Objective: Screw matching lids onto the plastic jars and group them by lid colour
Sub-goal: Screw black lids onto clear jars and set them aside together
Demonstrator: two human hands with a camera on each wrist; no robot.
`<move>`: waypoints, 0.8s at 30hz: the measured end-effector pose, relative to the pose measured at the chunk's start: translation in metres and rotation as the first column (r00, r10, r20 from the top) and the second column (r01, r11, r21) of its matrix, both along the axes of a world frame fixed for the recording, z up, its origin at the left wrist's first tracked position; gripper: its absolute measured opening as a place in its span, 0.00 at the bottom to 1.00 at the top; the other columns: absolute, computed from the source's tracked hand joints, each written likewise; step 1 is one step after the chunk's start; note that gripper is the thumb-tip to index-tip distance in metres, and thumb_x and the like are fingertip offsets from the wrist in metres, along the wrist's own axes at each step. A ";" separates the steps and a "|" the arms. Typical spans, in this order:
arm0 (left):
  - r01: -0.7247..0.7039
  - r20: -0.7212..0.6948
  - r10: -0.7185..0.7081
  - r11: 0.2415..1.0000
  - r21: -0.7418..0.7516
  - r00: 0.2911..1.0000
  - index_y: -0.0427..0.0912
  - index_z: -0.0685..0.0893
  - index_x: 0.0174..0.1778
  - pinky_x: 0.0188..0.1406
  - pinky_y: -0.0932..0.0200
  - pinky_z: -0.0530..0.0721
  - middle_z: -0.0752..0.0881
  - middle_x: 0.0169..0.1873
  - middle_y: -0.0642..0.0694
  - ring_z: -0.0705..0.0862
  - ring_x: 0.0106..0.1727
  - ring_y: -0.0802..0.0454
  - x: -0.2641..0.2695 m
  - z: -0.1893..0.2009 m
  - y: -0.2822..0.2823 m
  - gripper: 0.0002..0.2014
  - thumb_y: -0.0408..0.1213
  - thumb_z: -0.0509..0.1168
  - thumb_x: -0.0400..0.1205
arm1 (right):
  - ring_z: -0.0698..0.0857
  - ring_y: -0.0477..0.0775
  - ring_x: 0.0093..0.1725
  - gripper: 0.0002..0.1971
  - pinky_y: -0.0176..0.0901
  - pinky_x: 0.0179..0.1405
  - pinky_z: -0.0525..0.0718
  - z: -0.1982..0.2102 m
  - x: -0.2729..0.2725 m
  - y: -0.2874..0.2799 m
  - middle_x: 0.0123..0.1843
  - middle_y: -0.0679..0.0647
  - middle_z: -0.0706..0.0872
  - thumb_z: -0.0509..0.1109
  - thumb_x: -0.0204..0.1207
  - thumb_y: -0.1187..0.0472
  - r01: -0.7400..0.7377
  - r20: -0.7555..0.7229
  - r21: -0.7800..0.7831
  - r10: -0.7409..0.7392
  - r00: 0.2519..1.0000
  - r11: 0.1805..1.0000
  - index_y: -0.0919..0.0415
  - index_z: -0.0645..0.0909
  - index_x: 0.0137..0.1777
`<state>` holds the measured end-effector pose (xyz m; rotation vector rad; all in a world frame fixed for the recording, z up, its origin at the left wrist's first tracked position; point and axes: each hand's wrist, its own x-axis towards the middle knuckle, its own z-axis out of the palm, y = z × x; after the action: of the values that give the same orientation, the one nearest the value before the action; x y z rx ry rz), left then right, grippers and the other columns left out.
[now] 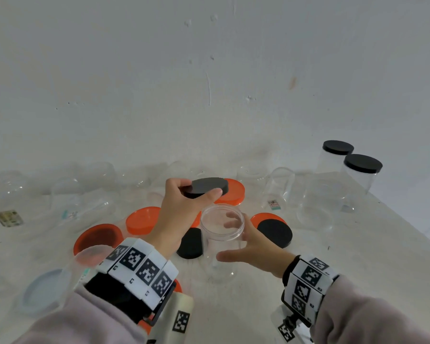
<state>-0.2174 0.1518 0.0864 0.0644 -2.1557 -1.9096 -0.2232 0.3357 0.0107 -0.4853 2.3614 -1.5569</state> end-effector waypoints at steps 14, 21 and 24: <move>0.252 0.027 -0.253 0.935 -0.251 0.967 0.57 0.66 0.68 0.43 0.85 0.74 0.74 0.57 0.69 0.75 0.57 0.72 0.026 -0.025 0.008 0.40 0.58 0.76 0.61 | 0.69 0.19 0.64 0.45 0.19 0.54 0.73 0.001 0.006 -0.003 0.64 0.17 0.70 0.81 0.57 0.34 0.008 -0.011 0.032 -0.007 1.000 0.999 0.16 0.52 0.65; 0.279 0.015 -0.288 0.914 -0.294 0.958 0.64 0.62 0.69 0.47 0.78 0.76 0.70 0.59 0.74 0.74 0.65 0.63 0.031 -0.030 0.006 0.41 0.60 0.74 0.62 | 0.69 0.32 0.70 0.53 0.35 0.69 0.67 0.001 0.006 -0.004 0.71 0.26 0.69 0.80 0.55 0.33 0.007 -0.006 0.056 -0.007 1.000 0.998 0.28 0.50 0.76; 0.304 0.028 -0.307 0.918 -0.255 0.951 0.70 0.62 0.64 0.46 0.82 0.76 0.71 0.59 0.74 0.75 0.62 0.70 0.030 -0.032 0.005 0.38 0.60 0.75 0.61 | 0.67 0.32 0.66 0.52 0.30 0.63 0.66 0.006 0.007 0.000 0.68 0.22 0.65 0.83 0.59 0.40 -0.015 0.047 0.104 0.010 0.999 0.995 0.23 0.48 0.72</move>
<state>-0.1875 0.1567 0.0541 -0.3534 -2.5064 -1.7493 -0.2162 0.3355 0.0172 -0.4351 2.3847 -1.4158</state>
